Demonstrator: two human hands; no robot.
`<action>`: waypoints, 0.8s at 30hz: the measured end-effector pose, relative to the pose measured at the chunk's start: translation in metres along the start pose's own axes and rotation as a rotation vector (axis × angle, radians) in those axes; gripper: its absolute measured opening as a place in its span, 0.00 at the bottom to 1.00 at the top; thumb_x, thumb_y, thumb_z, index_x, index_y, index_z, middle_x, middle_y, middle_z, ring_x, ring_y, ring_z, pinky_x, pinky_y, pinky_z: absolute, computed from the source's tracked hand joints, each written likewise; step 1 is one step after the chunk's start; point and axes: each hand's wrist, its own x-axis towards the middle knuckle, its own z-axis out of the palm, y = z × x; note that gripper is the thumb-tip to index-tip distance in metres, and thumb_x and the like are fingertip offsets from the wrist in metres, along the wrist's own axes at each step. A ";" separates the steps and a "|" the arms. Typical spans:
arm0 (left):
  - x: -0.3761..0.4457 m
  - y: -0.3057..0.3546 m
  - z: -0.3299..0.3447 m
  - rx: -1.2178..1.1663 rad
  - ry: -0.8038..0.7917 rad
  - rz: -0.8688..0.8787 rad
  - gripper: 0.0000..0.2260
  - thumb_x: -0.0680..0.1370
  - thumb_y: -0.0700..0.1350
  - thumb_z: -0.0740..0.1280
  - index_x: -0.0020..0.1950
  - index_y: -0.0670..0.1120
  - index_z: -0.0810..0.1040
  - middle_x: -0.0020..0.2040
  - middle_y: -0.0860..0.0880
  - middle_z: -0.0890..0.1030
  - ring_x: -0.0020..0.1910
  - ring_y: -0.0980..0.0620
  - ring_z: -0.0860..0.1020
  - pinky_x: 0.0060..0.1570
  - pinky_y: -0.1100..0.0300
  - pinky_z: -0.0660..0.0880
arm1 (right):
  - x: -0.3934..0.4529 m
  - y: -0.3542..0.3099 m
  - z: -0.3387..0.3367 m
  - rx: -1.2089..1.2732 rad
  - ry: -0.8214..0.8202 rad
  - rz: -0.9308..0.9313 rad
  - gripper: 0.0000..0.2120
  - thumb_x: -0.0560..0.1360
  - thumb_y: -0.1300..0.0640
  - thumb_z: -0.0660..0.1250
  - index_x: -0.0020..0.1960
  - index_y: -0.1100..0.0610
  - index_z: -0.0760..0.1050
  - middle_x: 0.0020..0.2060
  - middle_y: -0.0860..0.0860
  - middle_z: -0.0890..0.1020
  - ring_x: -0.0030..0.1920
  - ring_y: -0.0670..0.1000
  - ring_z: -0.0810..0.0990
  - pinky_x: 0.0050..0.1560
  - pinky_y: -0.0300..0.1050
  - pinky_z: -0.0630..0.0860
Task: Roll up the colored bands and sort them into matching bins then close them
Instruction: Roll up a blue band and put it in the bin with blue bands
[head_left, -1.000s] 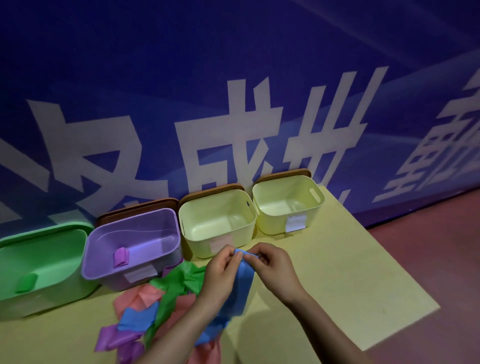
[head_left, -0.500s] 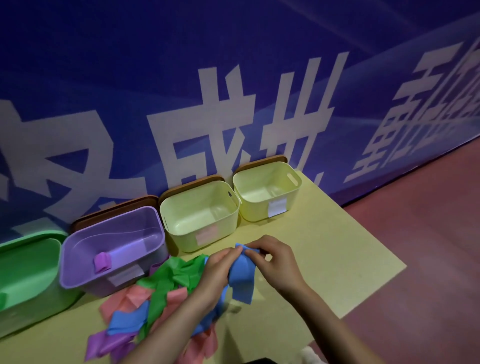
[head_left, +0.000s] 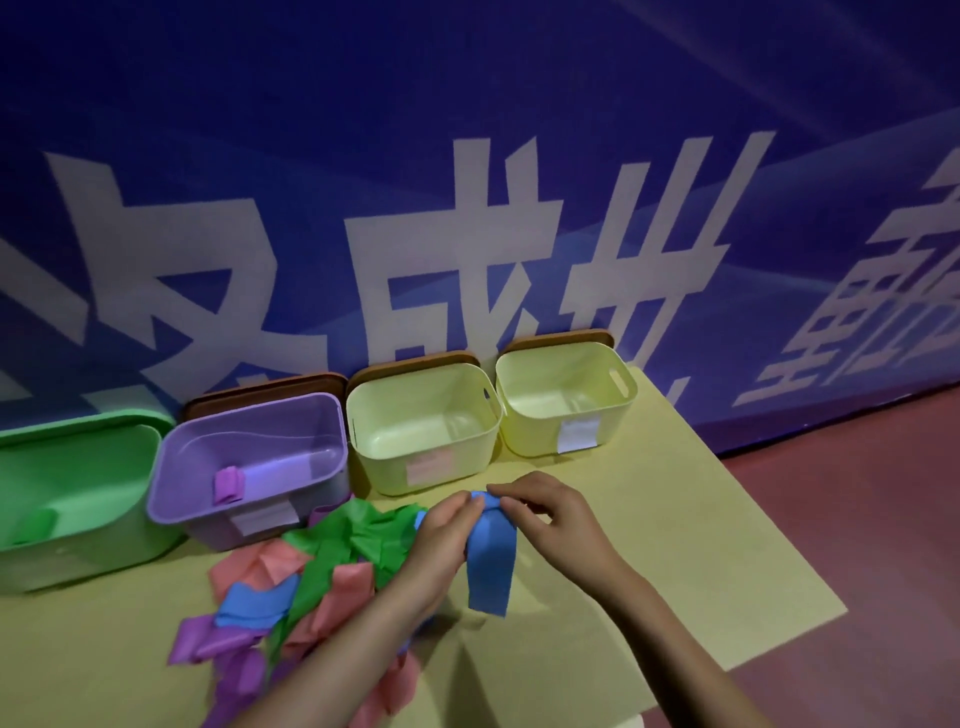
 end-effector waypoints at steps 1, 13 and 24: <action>0.002 0.003 0.002 0.050 0.030 0.041 0.10 0.74 0.51 0.66 0.43 0.44 0.79 0.41 0.43 0.79 0.44 0.49 0.75 0.47 0.53 0.69 | 0.005 0.001 0.000 0.030 0.001 0.043 0.10 0.77 0.59 0.67 0.56 0.51 0.82 0.45 0.45 0.82 0.46 0.42 0.79 0.47 0.31 0.71; 0.017 0.013 0.010 0.271 0.269 0.247 0.11 0.79 0.37 0.63 0.39 0.48 0.74 0.27 0.59 0.72 0.28 0.63 0.67 0.31 0.70 0.64 | 0.055 0.006 -0.008 0.285 -0.150 0.115 0.07 0.73 0.66 0.69 0.38 0.57 0.78 0.29 0.46 0.79 0.34 0.44 0.76 0.38 0.35 0.71; 0.013 0.007 0.013 0.297 0.106 0.295 0.12 0.78 0.44 0.63 0.35 0.46 0.67 0.30 0.54 0.67 0.32 0.57 0.65 0.34 0.62 0.62 | 0.027 0.005 -0.017 0.464 -0.151 0.176 0.04 0.71 0.61 0.70 0.42 0.62 0.79 0.32 0.48 0.79 0.33 0.44 0.75 0.38 0.36 0.72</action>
